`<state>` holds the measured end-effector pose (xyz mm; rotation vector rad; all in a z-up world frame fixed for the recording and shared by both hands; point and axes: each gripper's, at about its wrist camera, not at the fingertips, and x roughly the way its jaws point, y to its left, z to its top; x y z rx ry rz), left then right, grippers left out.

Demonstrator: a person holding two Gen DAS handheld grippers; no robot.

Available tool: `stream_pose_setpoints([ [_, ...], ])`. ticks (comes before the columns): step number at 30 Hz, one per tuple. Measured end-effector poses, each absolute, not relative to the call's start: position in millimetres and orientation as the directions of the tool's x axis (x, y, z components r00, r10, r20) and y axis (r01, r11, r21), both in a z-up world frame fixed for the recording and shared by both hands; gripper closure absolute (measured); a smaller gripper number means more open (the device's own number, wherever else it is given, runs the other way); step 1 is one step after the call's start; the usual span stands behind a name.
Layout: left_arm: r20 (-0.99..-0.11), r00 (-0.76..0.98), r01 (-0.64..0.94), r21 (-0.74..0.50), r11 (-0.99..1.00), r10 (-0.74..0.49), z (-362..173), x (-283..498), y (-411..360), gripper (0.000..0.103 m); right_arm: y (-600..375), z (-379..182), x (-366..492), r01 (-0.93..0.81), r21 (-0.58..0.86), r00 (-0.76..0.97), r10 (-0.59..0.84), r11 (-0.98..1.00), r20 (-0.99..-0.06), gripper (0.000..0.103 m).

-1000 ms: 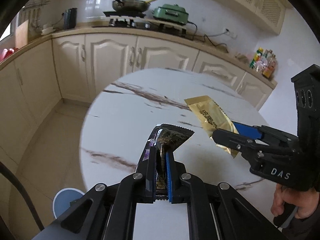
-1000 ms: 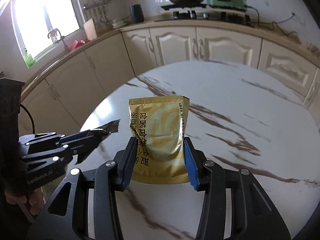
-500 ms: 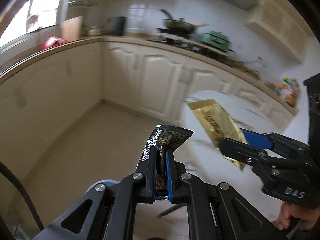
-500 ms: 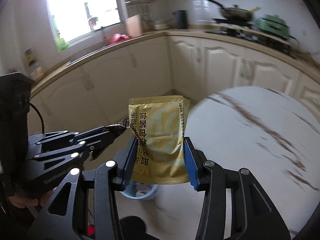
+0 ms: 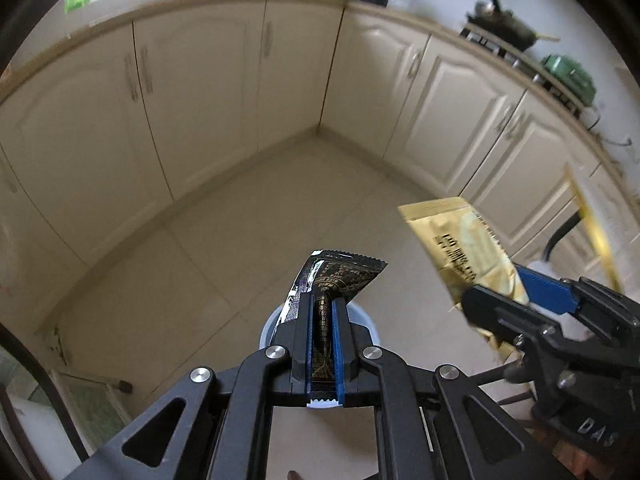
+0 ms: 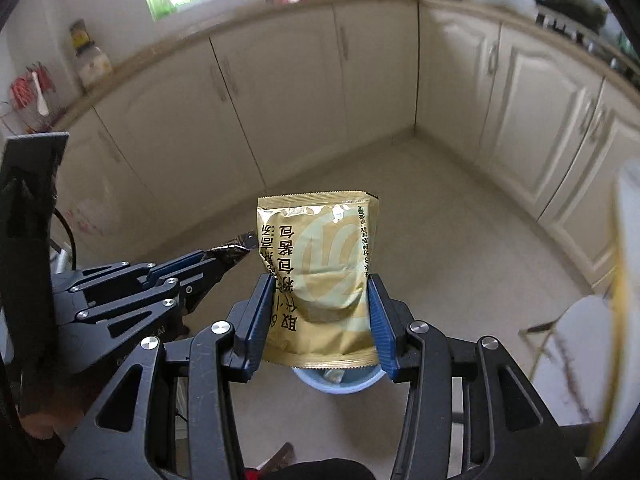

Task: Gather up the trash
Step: 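Carry the black packet and yellow sachet over the blue bucket and open both grippers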

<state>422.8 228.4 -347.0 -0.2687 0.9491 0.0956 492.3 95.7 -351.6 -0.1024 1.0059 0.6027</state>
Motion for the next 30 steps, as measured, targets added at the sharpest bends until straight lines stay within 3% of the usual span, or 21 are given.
stream_pose_setpoints([
  [15, -0.938, 0.306, -0.236, -0.243, 0.941, -0.165, -491.2, 511.8, 250.9, 0.097, 93.0, -516.0, 543.4, -0.369, 0.287, 0.123, 0.352, 0.884, -0.928, 0.059],
  [19, -0.927, 0.266, -0.311, -0.343, 0.886, -0.265, -515.3, 523.2, 274.8, 0.085, 85.8, -541.9, 550.3, -0.324, 0.311, 0.074, 0.352, 0.893, -0.933, 0.059],
  [21, -0.938, 0.264, -0.343, -0.309, 0.887, -0.225, -513.9, 530.0, 282.2, 0.057, 83.3, -545.6, 558.6, -0.316, 0.316, 0.062, 0.352, 0.894, -0.934, 0.059],
  [22, -0.94, 0.268, -0.35, -0.299, 0.888, -0.211, -512.1, 531.4, 284.8, 0.053, 83.4, -549.0, 560.4, -0.314, 0.32, 0.055, 0.354, 0.894, -0.934, 0.059],
  [27, -0.924, 0.324, -0.36, -0.319, 0.877, -0.203, -493.1, 525.3, 296.6, 0.042, 80.5, -560.1, 563.9, -0.291, 0.332, 0.036, 0.357, 0.897, -0.933, 0.058],
  [30, -0.929, 0.331, -0.365, -0.288, 0.885, -0.165, -486.1, 507.8, 294.4, 0.042, 91.6, -562.1, 564.9, -0.296, 0.344, 0.024, 0.367, 0.891, -0.93, 0.053],
])
